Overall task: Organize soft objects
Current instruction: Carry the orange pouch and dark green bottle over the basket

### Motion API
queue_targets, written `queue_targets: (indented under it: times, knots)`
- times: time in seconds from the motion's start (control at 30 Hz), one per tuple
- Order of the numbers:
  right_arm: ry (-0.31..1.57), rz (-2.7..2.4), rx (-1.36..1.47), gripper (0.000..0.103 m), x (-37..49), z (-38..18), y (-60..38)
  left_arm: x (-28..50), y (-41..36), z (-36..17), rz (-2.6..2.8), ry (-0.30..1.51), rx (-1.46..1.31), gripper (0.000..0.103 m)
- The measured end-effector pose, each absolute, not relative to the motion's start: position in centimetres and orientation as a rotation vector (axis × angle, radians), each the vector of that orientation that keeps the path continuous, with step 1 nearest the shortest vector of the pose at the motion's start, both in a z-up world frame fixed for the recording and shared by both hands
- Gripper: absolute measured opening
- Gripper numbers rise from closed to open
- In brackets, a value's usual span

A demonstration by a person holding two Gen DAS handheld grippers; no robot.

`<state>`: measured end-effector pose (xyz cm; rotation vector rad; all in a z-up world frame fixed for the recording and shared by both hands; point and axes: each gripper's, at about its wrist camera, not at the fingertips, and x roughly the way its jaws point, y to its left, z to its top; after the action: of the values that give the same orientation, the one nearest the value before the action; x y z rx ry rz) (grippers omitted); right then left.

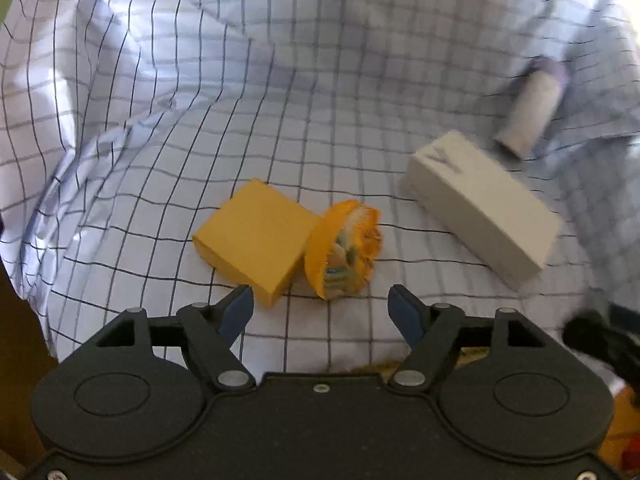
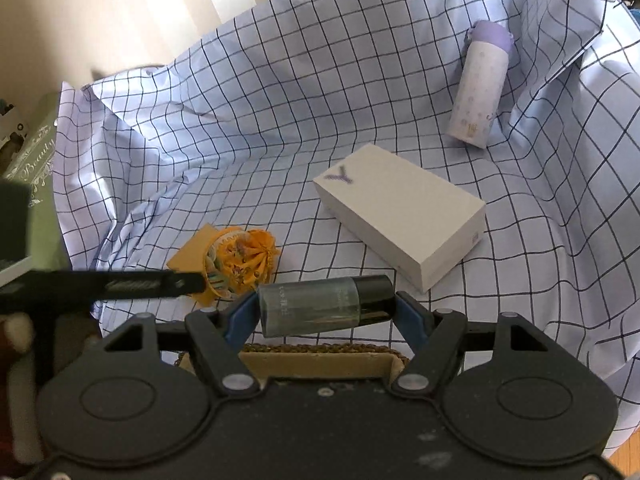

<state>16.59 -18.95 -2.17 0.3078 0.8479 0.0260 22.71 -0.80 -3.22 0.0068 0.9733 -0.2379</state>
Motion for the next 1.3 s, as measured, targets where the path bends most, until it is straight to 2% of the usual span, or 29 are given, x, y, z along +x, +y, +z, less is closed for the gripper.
queue_targets:
  times: [0.2,0.27,0.3,0.33,0.47,0.53,0.57,0.6,0.63,0.83,1.13,1.3]
  knots:
    - [0.889,0.022,0.319,0.072,17.9,-3.3,-19.2,25.9,-2.3,-6.0,-0.202,0.996,0.041,0.07]
    - [0.898,0.021,0.322,0.072,18.4,-3.6,-19.3,26.6,-2.8,-6.6,-0.197,0.998,0.051,0.074]
    - [0.901,0.021,0.322,0.072,18.6,-3.7,-19.3,26.9,-2.9,-6.8,-0.198,0.997,0.05,0.081]
    - [0.904,0.021,0.321,0.072,18.8,-3.8,-19.3,27.1,-3.2,-6.9,-0.199,0.992,0.053,0.083]
    - [0.911,0.023,0.315,0.072,19.2,-3.9,-19.1,27.6,-4.2,-7.4,-0.198,0.987,0.091,0.082]
    - [0.911,0.025,0.313,0.072,19.2,-3.9,-19.0,27.9,-4.4,-7.7,-0.206,0.99,0.093,0.074]
    - [0.91,0.026,0.313,0.072,19.2,-3.9,-18.9,27.9,-4.6,-7.6,-0.205,0.976,0.106,0.065]
    - [0.91,0.027,0.313,0.072,19.2,-3.9,-18.9,27.8,-4.7,-7.5,-0.218,0.961,0.119,0.049]
    - [0.91,0.028,0.311,0.072,19.1,-3.9,-18.9,27.7,-4.7,-7.3,-0.24,0.96,0.11,0.047]
    - [0.886,0.023,0.309,0.072,18.5,-3.2,-19.1,27.0,-4.3,-5.2,-0.272,0.939,0.058,0.046]
    - [0.847,0.023,0.313,0.072,17.1,-2.0,-19.3,22.4,-1.8,3.0,-0.376,0.868,-0.048,0.047]
    - [0.828,0.037,0.312,0.072,16.0,-1.5,-19.1,19.5,-0.5,5.1,-0.43,0.864,-0.05,0.047]
